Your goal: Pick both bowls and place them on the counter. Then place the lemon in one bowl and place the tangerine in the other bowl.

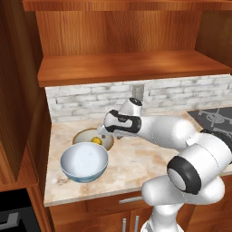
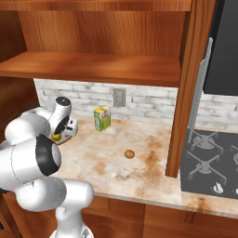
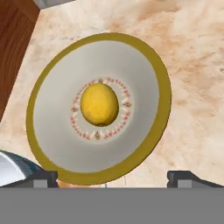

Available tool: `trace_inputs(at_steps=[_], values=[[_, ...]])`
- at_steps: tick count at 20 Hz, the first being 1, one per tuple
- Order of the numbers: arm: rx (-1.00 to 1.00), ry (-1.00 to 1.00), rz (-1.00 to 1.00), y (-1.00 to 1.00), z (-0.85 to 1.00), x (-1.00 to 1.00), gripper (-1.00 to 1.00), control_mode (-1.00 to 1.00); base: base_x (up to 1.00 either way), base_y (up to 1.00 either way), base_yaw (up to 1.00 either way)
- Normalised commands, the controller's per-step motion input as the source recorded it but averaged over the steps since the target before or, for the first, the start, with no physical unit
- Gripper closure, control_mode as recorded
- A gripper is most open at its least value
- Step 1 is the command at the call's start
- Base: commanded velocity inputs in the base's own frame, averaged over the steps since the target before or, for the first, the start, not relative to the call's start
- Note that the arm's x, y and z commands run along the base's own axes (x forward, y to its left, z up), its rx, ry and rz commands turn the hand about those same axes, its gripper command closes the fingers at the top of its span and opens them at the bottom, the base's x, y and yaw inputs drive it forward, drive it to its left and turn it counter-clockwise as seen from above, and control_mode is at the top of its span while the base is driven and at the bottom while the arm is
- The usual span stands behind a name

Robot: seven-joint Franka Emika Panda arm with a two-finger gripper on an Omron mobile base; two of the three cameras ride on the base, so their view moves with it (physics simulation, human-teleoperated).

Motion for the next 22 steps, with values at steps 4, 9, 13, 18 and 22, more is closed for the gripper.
trace_inputs(at_steps=[4, 9, 13, 18, 22], values=[[0.00, -0.08, 0.00, -0.52, 0.26, -0.47, -1.00, -1.00, 0.00, 0.00, 0.00], [0.00, -0.08, 0.00, -0.55, 0.26, -0.49, -1.00, -1.00, 0.00, 0.00, 0.00], [0.00, -0.06, 0.00, -0.58, 0.27, -0.48, -1.00, -1.00, 0.00, 0.00, 0.00], [0.00, -0.05, 0.00, -0.61, 0.28, -0.46, -1.00, -1.00, 0.00, 0.00, 0.00], [0.00, -0.03, 0.00, -0.59, 0.26, -0.42, -1.00, -1.00, 0.00, 0.00, 0.00]])
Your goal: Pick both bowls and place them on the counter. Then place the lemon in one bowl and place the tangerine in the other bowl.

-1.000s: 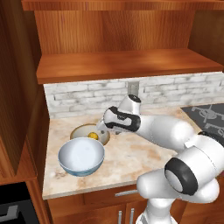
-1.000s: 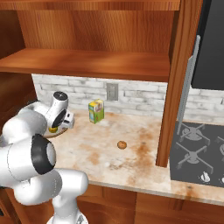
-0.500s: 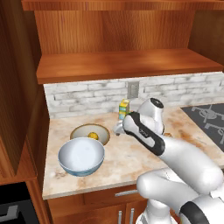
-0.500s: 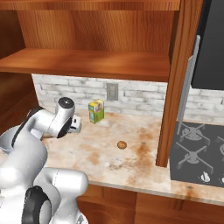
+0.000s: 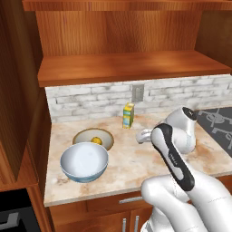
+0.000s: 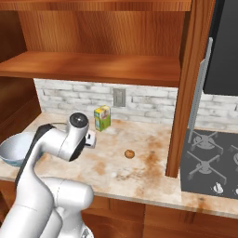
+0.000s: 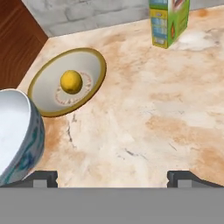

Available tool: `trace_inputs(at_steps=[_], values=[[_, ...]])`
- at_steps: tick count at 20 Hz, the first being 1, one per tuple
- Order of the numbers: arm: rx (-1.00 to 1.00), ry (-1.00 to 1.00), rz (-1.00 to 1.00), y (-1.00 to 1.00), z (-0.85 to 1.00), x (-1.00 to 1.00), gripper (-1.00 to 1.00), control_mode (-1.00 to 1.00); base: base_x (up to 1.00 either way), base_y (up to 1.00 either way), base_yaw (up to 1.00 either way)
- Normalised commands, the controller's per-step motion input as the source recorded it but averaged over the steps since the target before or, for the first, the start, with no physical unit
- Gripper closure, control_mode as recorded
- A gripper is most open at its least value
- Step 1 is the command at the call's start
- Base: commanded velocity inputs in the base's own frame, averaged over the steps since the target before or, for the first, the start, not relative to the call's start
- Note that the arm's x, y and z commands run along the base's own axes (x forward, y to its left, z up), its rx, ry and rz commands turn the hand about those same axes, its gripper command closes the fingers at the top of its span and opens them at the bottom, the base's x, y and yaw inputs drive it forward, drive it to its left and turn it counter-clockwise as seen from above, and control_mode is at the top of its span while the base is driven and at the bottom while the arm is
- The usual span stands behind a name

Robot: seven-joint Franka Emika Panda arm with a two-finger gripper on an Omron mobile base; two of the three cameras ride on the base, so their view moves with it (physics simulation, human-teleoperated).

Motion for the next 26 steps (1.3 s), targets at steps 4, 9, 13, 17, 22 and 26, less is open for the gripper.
trace_inputs(at_steps=[4, 9, 13, 17, 22, 26], values=[[-0.02, 0.00, 0.00, -0.55, 0.31, -0.24, -1.00, -1.00, 0.00, 0.00, 0.00], [-0.07, 0.01, -0.01, -0.54, 0.32, -0.11, -1.00, -1.00, 0.00, 0.00, 0.00], [-0.10, 0.12, -0.08, -0.44, 0.51, 0.08, -1.00, -1.00, 0.00, 0.00, 0.00], [-0.08, 0.27, -0.10, -0.47, 0.36, 0.05, -1.00, -1.00, 0.00, 0.00, 0.00], [-0.09, 0.31, -0.07, -0.49, 0.15, 0.08, -1.00, -1.00, 0.00, 0.00, 0.00], [-0.17, 0.08, -0.05, -0.44, -0.16, 0.06, -1.00, -1.00, 0.00, 0.00, 0.00]])
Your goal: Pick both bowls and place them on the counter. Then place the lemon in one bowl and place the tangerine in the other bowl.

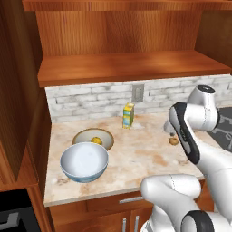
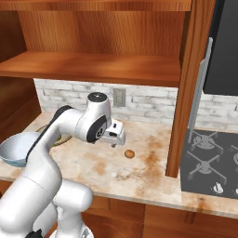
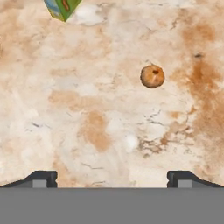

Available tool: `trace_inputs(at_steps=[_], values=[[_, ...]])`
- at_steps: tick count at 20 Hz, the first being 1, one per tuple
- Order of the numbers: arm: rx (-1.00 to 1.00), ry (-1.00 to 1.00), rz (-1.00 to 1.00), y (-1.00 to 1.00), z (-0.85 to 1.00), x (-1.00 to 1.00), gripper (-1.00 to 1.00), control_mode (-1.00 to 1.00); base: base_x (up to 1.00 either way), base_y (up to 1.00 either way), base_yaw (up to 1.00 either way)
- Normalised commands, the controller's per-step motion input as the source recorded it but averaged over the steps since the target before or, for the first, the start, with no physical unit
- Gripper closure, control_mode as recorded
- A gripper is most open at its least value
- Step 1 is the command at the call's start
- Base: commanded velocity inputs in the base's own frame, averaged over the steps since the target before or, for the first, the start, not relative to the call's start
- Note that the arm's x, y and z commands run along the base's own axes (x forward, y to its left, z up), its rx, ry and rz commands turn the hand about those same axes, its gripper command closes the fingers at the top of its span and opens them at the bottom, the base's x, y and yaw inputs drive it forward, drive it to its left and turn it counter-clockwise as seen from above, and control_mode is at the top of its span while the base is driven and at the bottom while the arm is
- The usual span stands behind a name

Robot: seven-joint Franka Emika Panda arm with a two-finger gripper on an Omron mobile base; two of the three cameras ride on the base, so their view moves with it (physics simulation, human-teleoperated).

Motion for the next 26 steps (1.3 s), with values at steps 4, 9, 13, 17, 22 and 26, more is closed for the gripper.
trace_inputs(at_steps=[4, 9, 13, 17, 22, 26], values=[[-0.18, 0.00, -0.06, -0.29, -0.40, 0.14, -1.00, -1.00, 0.00, 0.00, 0.00], [-0.10, 0.00, -0.03, -0.26, -0.38, 0.22, -1.00, -1.00, 0.00, 0.00, 0.00], [-0.02, 0.04, -0.02, -0.33, -0.28, 0.35, -1.00, -1.00, 0.00, 0.00, 0.00], [0.00, 0.01, 0.00, -0.18, -0.20, 0.27, -1.00, -1.00, 0.00, 0.00, 0.00], [0.00, 0.03, 0.00, -0.06, -0.22, 0.42, -1.00, -1.00, 0.00, 0.00, 0.00], [0.01, 0.03, 0.00, 0.00, -0.24, 0.37, -1.00, -1.00, 0.00, 0.00, 0.00]])
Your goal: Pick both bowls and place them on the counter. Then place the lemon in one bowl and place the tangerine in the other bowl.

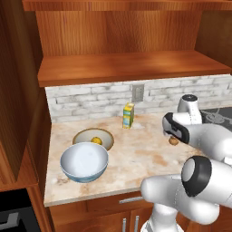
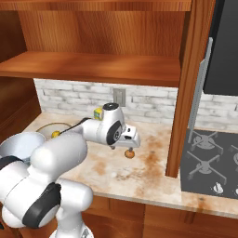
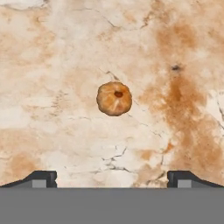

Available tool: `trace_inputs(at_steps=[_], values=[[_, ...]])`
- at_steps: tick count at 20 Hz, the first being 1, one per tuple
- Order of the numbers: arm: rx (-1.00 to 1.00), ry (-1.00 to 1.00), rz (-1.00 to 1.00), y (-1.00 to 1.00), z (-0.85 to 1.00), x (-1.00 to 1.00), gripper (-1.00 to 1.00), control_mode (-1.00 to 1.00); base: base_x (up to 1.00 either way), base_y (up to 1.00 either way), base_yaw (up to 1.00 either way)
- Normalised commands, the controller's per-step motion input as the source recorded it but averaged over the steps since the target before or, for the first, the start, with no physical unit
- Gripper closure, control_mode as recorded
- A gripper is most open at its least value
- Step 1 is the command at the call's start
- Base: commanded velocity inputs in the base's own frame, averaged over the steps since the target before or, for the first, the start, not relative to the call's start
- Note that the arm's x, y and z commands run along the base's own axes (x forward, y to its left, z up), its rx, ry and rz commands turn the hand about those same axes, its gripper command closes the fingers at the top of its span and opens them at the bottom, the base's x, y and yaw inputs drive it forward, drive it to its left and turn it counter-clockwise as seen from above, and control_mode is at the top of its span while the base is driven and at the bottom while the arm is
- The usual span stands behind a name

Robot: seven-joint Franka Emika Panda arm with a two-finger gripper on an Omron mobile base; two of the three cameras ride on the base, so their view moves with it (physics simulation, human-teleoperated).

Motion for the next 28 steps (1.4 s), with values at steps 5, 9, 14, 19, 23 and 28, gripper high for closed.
trace_inputs(at_steps=[5, 9, 14, 19, 23, 28], values=[[0.02, 0.01, 0.00, -0.04, -0.25, 0.35, -1.00, -1.00, 0.00, 0.00, 0.00], [0.03, 0.00, 0.00, -0.05, -0.23, 0.32, -1.00, -1.00, 0.00, 0.00, 0.00], [0.03, 0.00, 0.00, -0.03, -0.25, 0.14, -1.00, -1.00, 0.00, 0.00, 0.00], [0.01, 0.00, 0.00, -0.05, -0.24, 0.18, -1.00, -1.00, 0.00, 0.00, 0.00], [0.01, 0.00, 0.00, -0.06, -0.24, 0.20, -1.00, -1.00, 0.00, 0.00, 0.00], [0.01, 0.00, 0.00, -0.09, -0.17, 0.17, -1.00, -1.00, 0.00, 0.00, 0.00]])
